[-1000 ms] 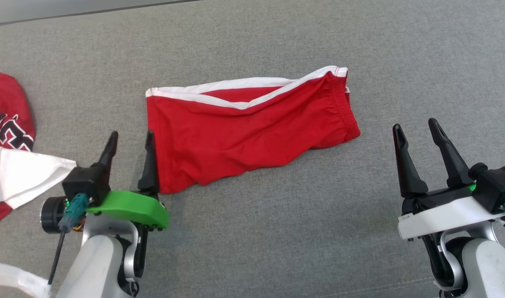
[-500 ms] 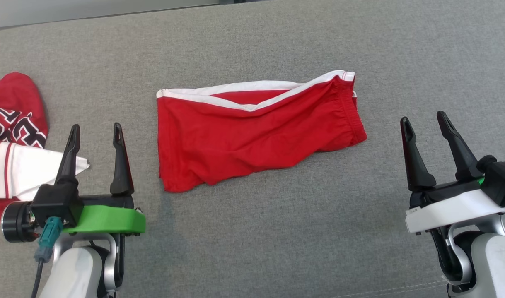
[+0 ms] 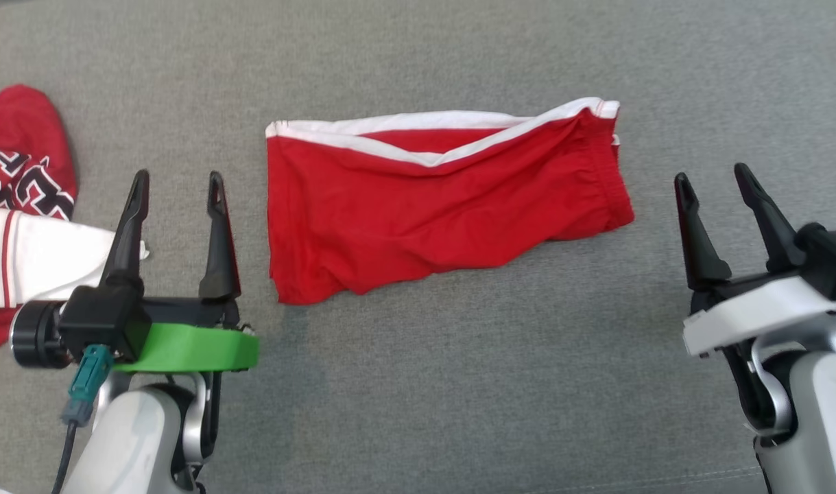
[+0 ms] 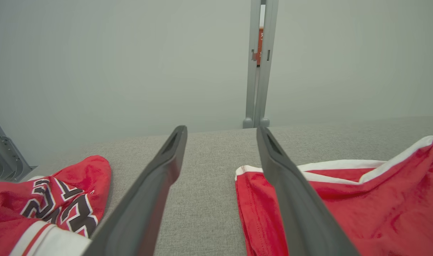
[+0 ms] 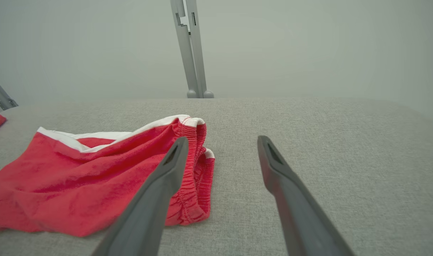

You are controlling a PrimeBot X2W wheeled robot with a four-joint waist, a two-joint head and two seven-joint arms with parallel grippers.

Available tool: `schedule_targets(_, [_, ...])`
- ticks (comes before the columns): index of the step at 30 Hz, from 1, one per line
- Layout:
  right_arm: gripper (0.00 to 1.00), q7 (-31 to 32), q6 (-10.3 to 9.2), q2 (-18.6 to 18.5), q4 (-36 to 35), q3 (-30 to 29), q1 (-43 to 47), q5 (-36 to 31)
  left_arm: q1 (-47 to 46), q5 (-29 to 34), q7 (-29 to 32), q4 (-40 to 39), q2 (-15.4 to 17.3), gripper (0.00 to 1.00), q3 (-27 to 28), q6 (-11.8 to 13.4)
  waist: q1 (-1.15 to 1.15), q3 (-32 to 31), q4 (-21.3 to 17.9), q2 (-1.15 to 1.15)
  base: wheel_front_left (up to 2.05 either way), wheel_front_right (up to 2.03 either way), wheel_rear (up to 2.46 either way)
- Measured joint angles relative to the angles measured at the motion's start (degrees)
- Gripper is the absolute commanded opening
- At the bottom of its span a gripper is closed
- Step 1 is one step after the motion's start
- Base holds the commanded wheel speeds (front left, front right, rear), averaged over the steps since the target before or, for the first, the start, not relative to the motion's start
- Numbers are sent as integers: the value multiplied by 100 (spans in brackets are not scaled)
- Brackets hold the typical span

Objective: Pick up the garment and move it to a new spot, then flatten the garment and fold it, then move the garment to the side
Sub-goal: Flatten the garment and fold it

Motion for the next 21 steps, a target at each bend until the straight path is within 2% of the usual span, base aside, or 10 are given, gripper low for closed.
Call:
schedule_targets(7, [100, 55, 0, -171, 1093, 483, -848, 24, -424, 21, -167, 155, -174, 100, -175, -157, 0, 443, 274, 0, 0, 0, 0])
schedule_targets(12, [100, -23, 0, -169, 2057, 323, -1217, -33, -584, 32, -299, 300, -313, 100, -266, -230, 0, 631, 588, 0, 0, 0, 0])
schedule_targets(16, [100, -45, 0, -116, 2347, 355, -1333, 89, -612, 65, -352, 323, -347, 100, -291, -242, 0, 695, 727, 0, 0, 0, 0])
schedule_targets(17, [45, -45, 0, -105, 2382, 377, -1357, 141, -616, 67, -353, 330, -355, 100, -298, -243, 0, 700, 743, 0, 0, 0, 0])
schedule_targets(18, [26, -46, -1, -98, 2419, 408, -1374, 212, -621, 74, -355, 341, -358, 100, -301, -244, 0, 697, 756, 0, 0, 0, 0])
schedule_targets(19, [0, -48, -1, -100, 2450, 433, -1383, 298, -622, 76, -359, 349, -358, 100, -298, -244, 0, 684, 761, 0, 0, 0, 0])
schedule_targets(21, [0, -122, 2, -102, 2490, 466, -1369, 411, -618, 85, -371, 360, -356, 100, -291, -242, 0, 645, 756, 0, 0, 0, 0])
